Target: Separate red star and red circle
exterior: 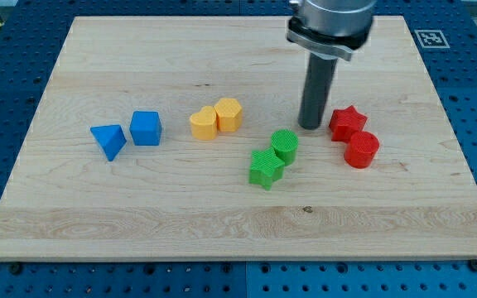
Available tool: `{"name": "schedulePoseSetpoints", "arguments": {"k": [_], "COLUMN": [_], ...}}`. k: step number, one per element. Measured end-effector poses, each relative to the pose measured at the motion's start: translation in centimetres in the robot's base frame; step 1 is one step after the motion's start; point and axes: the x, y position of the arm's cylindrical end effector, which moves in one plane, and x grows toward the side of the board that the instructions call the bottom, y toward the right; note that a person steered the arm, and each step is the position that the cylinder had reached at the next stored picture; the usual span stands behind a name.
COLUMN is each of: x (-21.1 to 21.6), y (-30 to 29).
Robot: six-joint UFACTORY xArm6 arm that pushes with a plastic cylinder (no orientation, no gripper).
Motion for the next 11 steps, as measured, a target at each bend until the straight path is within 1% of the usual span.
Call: {"name": "schedulePoseSetpoints", "arguments": {"k": [1,3,4,5,6,7,8,9,10,11], "x": [-1.2,-6.6,-6.7,-5.2,-1.8,1.1,1.8,1.1,-0.9,-4.4], "y": [1.3,2.9,5.0,6.4,7.9,8.2,8.1,7.4,6.8,6.8]}}
